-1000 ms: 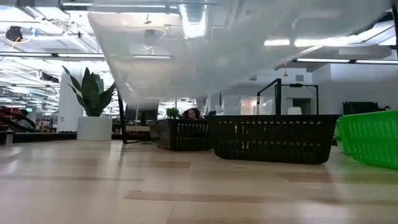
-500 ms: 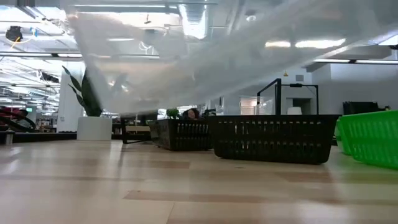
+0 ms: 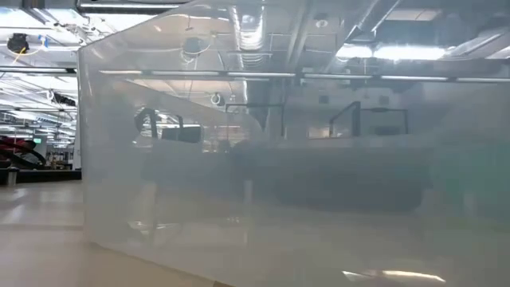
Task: Stack baskets on shelf by color
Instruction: Stack the right transparent bin on top of the transparent bin on the shelf
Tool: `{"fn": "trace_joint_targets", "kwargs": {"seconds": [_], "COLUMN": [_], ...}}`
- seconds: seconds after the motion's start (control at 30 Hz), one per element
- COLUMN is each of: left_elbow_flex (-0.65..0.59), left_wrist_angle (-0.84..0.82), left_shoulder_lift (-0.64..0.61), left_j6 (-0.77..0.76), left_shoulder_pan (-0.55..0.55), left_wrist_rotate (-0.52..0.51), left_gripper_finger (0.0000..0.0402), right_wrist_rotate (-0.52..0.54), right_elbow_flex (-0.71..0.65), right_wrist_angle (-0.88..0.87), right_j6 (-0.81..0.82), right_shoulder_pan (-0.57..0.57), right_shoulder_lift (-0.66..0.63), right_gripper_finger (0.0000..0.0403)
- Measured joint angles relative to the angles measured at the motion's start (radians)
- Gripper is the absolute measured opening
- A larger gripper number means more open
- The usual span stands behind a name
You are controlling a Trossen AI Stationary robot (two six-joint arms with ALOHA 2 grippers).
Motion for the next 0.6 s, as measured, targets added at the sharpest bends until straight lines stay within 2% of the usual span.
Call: {"fn": "trace_joint_targets", "kwargs": {"seconds": [0.1,0.23,0.4,0.5,0.6], "left_elbow_flex": [0.0,0.0,0.0,0.0,0.0], "left_wrist_angle": [0.0,0.0,0.0,0.0,0.001], "left_shoulder_lift": [0.0,0.0,0.0,0.0,0.0], "left_j6": [0.0,-0.001,-0.016,-0.025,-0.033], "left_shoulder_pan": [0.0,0.0,0.0,0.0,0.0], "left_wrist_rotate": [0.0,0.0,0.0,0.0,0.0], "left_gripper_finger": [0.0283,0.0283,0.0283,0.0283,0.0283], "right_wrist_rotate": [0.0,-0.011,-0.102,-0.098,-0.032], "right_elbow_flex": [0.0,0.001,0.001,0.002,0.003], "right_wrist_angle": [-0.006,-0.001,0.006,0.022,0.061], "right_j6": [0.155,0.511,1.121,1.502,1.82], "right_shoulder_pan": [-0.012,-0.031,-0.066,-0.061,-0.023], "right_shoulder_lift": [-0.003,-0.032,-0.076,-0.1,-0.104], "right_gripper_finger": [0.0149,0.0193,0.0225,0.0228,0.0225]}}
